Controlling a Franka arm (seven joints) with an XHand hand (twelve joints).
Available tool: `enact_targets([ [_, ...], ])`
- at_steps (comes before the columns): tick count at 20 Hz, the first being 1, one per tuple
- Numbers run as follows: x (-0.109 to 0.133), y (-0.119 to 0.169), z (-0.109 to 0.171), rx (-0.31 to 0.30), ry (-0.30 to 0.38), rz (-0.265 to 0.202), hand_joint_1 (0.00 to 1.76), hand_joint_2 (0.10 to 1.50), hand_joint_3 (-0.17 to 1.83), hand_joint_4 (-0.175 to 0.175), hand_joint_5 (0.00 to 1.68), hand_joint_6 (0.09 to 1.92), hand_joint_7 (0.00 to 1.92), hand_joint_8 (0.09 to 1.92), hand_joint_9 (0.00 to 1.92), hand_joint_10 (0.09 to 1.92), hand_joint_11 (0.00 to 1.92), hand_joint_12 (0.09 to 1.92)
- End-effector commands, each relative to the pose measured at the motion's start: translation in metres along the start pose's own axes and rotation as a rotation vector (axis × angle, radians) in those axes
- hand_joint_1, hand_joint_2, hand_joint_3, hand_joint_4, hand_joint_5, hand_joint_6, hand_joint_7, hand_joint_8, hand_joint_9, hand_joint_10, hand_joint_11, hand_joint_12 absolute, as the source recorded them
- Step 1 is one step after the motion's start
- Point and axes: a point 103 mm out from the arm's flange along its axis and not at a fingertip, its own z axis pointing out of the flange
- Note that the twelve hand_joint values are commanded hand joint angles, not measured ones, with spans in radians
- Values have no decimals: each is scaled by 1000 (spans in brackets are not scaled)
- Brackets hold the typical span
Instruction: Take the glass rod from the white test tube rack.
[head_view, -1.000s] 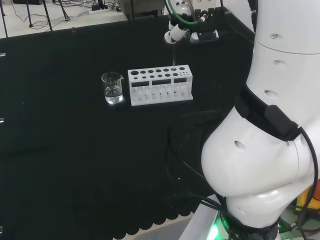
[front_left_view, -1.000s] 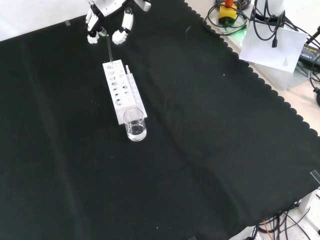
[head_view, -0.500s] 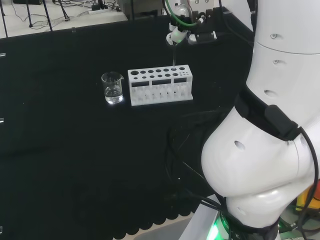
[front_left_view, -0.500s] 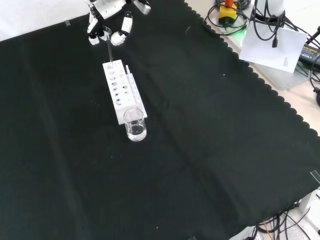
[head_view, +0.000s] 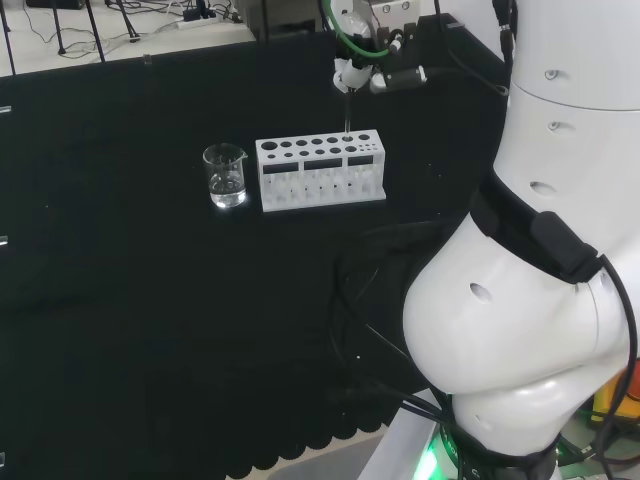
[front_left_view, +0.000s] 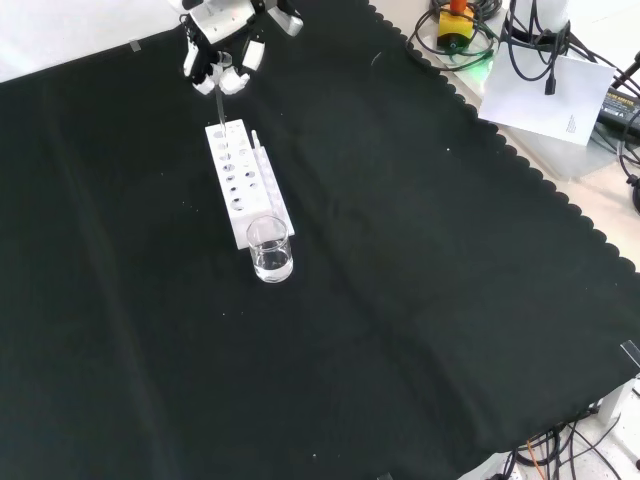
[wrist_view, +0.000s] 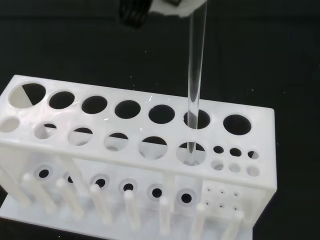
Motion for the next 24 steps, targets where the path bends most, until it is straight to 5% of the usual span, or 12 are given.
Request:
enact_targets([
  [1,7,5,-1,-12,-8,2,1186,1049,191,-175,900,1045,1168,1139,1576,1045,1738,770],
  [5,2,7,-7,-43,0,28,1283,981,216,-175,1074,607,1074,1195,1467,1094,1567,726],
  [9,-5,2,-32,-60,24,39,1299,947,238,-175,1180,399,1087,1175,1493,997,1559,699],
  [19,-6,-36,-96,-160,89,29,1304,929,246,-175,1235,289,1110,1140,1544,918,1601,654],
  [24,5,-47,-121,-277,138,-5,1306,923,254,-175,1250,261,1113,1136,1555,905,1610,644],
])
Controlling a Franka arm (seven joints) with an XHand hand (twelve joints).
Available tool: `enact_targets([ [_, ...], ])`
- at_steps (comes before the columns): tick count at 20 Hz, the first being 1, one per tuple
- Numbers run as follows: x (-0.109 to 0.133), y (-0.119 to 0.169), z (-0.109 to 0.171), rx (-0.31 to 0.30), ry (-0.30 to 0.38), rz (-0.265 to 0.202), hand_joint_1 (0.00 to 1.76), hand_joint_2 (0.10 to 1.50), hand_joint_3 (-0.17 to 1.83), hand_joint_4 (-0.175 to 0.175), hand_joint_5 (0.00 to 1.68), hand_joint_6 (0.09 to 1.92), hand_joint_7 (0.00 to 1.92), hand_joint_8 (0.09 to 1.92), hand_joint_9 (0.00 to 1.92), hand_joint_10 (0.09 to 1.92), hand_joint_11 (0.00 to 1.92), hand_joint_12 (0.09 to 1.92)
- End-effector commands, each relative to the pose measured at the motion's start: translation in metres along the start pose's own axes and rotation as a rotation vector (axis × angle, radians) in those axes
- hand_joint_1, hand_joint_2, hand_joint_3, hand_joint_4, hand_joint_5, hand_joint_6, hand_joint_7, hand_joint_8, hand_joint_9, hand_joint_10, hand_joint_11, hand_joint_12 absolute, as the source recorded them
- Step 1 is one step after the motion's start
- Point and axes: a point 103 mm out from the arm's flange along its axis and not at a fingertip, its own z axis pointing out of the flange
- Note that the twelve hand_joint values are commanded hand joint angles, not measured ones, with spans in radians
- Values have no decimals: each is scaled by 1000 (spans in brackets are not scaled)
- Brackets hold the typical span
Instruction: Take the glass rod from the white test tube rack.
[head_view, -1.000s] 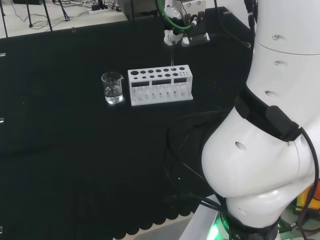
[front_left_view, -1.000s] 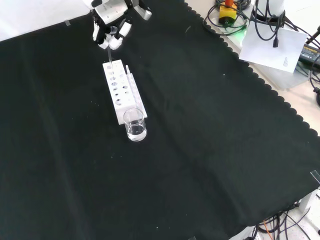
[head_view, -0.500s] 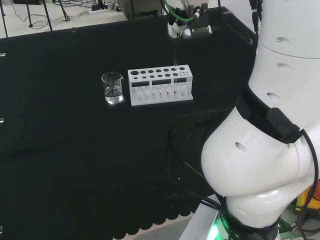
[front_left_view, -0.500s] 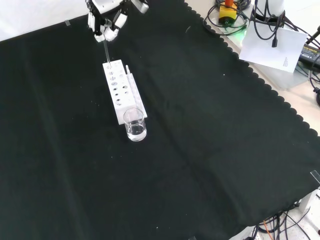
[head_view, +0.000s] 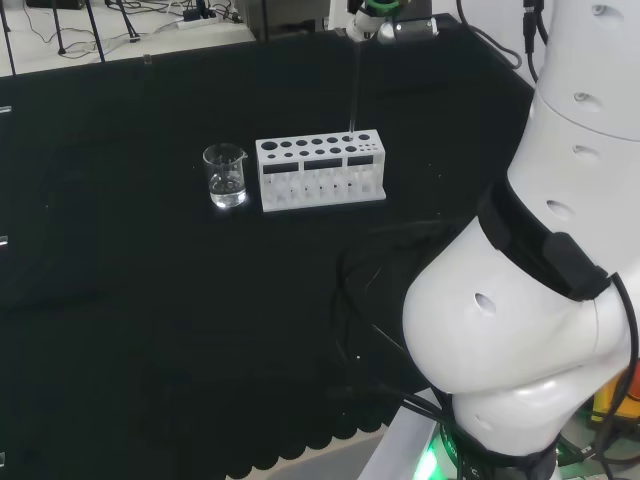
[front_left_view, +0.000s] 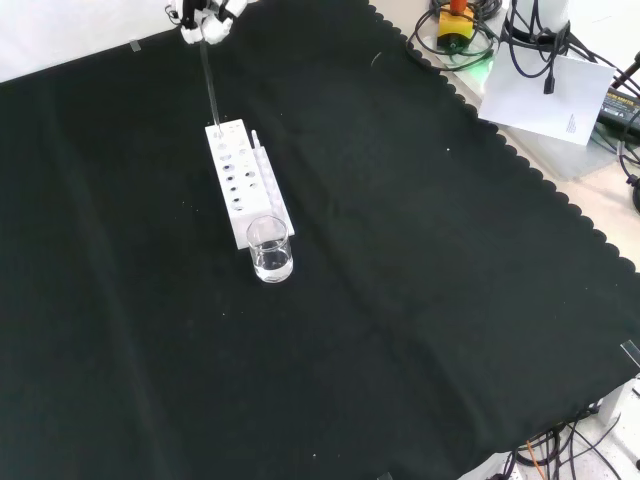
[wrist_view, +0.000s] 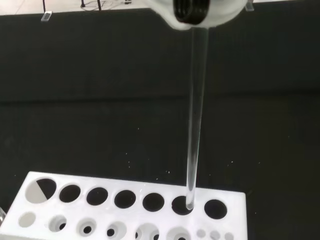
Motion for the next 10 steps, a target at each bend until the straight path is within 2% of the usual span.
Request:
enact_targets([
  [1,24,-24,-49,-161,113,-62,1306,914,268,-175,1257,251,1119,1129,1560,899,1613,641],
  [10,37,-25,-68,-187,104,-79,1311,872,332,-175,1280,223,1148,1089,1575,883,1625,629],
])
